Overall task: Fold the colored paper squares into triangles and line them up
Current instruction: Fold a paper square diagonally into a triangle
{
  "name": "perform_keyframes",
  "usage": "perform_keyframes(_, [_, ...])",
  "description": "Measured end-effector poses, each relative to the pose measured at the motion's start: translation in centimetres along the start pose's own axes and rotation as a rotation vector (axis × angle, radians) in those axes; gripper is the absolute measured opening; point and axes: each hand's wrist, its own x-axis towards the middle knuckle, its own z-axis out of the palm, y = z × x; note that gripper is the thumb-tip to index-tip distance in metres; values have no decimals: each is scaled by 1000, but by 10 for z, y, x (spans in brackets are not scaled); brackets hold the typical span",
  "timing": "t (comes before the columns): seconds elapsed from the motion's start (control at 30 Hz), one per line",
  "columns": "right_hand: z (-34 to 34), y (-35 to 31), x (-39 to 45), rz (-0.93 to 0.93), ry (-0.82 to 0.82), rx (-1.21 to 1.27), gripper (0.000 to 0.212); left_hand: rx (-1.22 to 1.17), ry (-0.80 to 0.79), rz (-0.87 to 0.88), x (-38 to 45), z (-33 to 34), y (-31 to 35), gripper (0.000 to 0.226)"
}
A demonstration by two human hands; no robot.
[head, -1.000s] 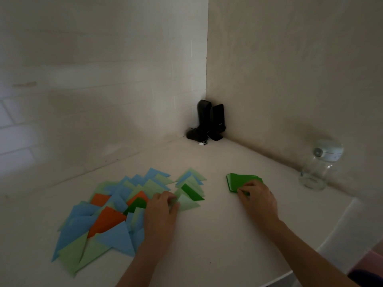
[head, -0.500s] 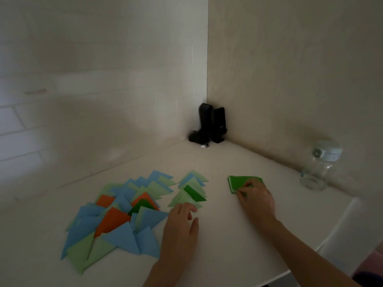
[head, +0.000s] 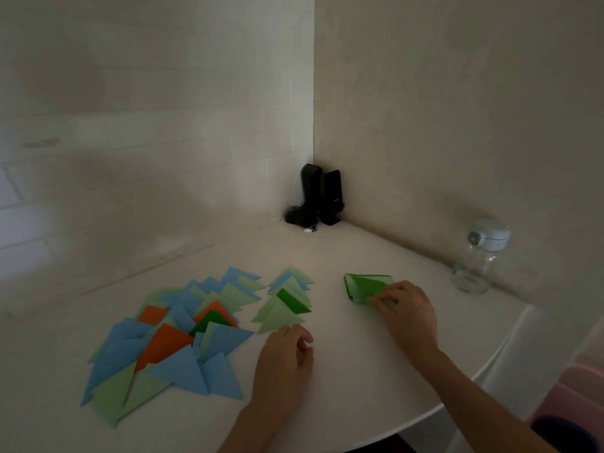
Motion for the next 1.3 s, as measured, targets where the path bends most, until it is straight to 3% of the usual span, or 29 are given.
perform_keyframes(0.1, [-9, -18, -13, -157, 64, 99, 9, -9, 21, 24, -2, 2, 1, 29])
perform_keyframes(0.3, [-1, -40, -59, -275, -131, 106, 8, 16, 50, 108, -10, 3, 1, 49])
perform_keyframes(0.6, [12, -38, -75, -240, -378, 103, 25, 159, 32, 250, -12, 6, -15, 18])
perform_keyframes(1.0, [13, -40, -68, -127, -395, 301, 39, 149, -30, 66, -2, 10, -1, 14])
perform_keyframes(1.13, [14, -41, -68, -41, -422, 285, 22, 183, -47, -32, 0, 12, 6, 15])
perform_keyframes(1.3, [13, -48, -62, 68, -530, 266, 27, 177, -105, -131, 6, 11, 8, 15])
